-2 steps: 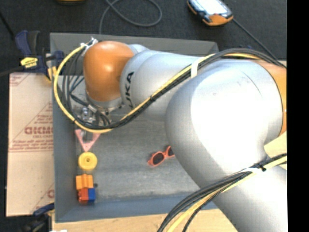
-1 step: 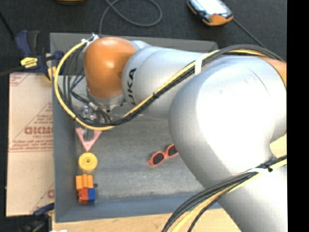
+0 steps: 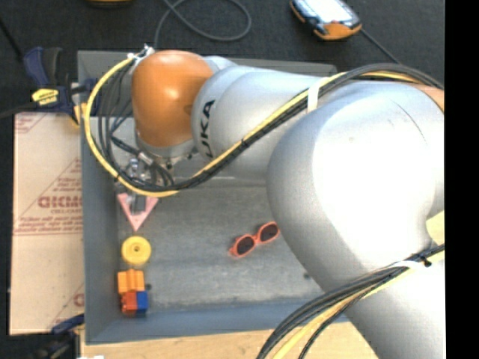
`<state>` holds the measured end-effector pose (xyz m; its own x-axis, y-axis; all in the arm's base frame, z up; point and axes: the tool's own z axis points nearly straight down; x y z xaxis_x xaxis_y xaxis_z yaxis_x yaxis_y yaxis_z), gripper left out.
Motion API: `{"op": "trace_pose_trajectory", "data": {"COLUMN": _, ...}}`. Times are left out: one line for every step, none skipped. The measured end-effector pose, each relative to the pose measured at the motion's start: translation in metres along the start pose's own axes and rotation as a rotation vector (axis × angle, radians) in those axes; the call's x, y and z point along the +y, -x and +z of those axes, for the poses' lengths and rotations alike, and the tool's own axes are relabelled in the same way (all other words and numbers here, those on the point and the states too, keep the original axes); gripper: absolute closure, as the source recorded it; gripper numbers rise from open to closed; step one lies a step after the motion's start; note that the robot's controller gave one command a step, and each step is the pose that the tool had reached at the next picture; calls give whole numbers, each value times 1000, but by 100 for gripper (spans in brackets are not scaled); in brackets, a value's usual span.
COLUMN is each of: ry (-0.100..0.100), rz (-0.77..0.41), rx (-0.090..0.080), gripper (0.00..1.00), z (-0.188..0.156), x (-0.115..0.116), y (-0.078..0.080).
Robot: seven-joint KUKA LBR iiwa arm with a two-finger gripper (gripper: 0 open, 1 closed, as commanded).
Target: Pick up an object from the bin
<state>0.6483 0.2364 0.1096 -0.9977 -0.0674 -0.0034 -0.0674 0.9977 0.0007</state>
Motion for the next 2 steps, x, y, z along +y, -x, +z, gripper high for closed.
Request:
{"op": "trace_pose_trajectory", "data": {"ry": 1, "rz": 0, "rx": -4, "gripper": 100, "z": -12, "x": 0, "y": 1}}
{"op": "trace_pose_trajectory", "data": {"ry": 2, "rz": 1, "rx": -5, "gripper": 100, "z": -16, "x": 0, "y": 1}}
